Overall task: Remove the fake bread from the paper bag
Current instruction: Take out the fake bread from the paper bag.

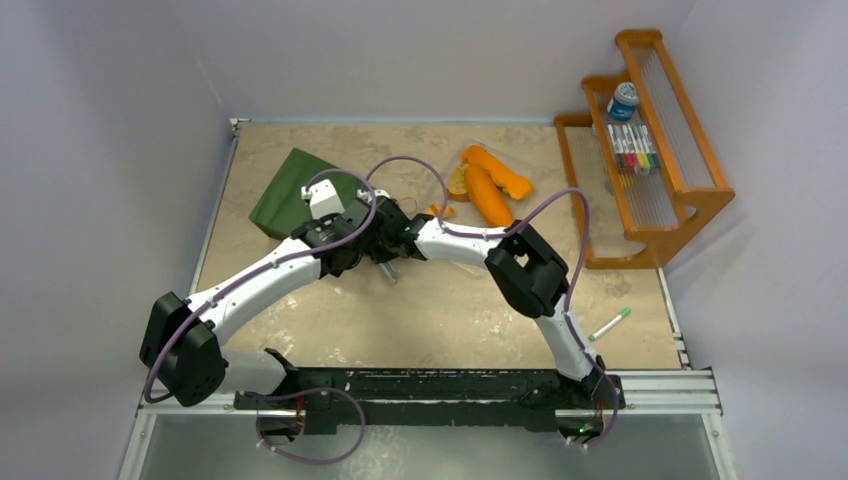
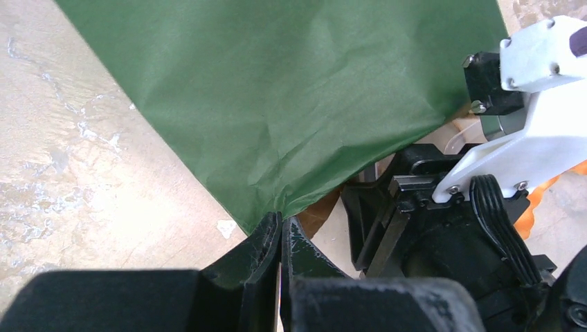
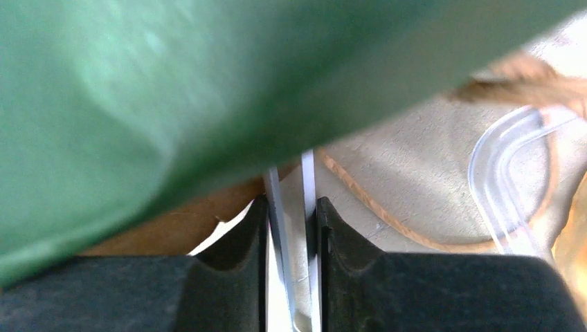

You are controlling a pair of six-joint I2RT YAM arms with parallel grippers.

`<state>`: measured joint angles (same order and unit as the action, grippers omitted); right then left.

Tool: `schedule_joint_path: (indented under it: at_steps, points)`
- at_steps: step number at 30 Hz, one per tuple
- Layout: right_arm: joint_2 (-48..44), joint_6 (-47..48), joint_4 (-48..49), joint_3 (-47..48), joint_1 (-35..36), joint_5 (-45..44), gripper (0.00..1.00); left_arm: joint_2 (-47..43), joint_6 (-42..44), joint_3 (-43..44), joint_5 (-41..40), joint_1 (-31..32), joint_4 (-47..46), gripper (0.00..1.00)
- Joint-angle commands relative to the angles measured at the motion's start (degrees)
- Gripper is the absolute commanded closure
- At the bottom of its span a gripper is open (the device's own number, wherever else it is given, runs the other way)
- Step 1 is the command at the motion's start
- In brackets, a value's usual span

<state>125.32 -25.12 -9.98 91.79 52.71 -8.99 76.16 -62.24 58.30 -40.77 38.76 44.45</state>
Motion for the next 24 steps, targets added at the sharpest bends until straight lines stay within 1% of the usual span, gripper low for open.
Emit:
schedule_joint_path:
  at_steps: [1, 3, 7, 14, 20, 24]
  points:
    - [-0.1, -0.7, 1.4, 1.8, -1.2, -1.1, 0.89, -1.3, -1.3, 0.2, -0.5, 1.0, 0.2, 1.0]
    - [-1.2, -0.8, 1.0, 0.9, -1.2, -1.2, 1.0, -1.2, -1.6, 0.4, -1.1, 0.9, 0.0, 1.0]
    - [-4.6, -1.3, 0.5, -2.0, -1.2, -0.5, 1.0, -0.5, -1.7, 2.1, -2.5, 0.9, -0.2, 1.0]
    - [-11.5, -2.1, -1.3, -8.4, -1.2, 0.6, 1.0, 3.7, -2.1, 6.1, -4.9, 0.9, -0.2, 1.0]
    - [-14.9, -1.0, -4.7, -10.2, -1.2, 1.8, 1.0, 7.3, -5.4, 9.3, -7.7, 0.8, 1.6, 1.0]
    - [-18.5, -0.7, -6.7, -12.0, -1.2, 2.7, 1.0, 9.6, -8.0, 11.3, -11.1, 0.9, 3.4, 1.0]
